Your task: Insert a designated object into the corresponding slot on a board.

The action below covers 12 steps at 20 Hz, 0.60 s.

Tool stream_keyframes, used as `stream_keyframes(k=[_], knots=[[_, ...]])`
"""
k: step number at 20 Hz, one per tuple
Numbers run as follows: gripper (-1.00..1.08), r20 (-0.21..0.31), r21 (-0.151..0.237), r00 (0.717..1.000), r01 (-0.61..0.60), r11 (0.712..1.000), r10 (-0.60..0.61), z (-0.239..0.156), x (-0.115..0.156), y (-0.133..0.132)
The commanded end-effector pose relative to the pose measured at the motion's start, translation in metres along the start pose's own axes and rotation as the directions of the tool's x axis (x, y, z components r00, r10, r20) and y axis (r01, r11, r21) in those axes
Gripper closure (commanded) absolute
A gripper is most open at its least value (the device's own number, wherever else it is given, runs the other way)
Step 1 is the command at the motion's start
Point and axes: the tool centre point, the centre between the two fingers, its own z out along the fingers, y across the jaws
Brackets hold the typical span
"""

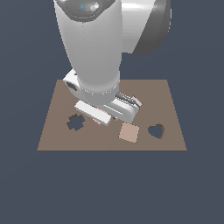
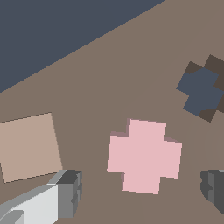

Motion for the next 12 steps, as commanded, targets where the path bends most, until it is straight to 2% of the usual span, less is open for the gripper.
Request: stream_keyframes(k=[1, 6, 12], knots=[[-0.92, -0.004, 0.001, 0.999, -0.047, 0.999, 0.047, 0.0071, 0.0042, 0.0029], [-0.92, -0.007, 0.002, 0.995, -0.099, 0.995, 0.099, 0.0153, 0.0085, 0.0067], [-0.92, -0.006, 0.002, 0.995, -0.104, 0.995, 0.104, 0.0164, 0.0087, 0.0075]])
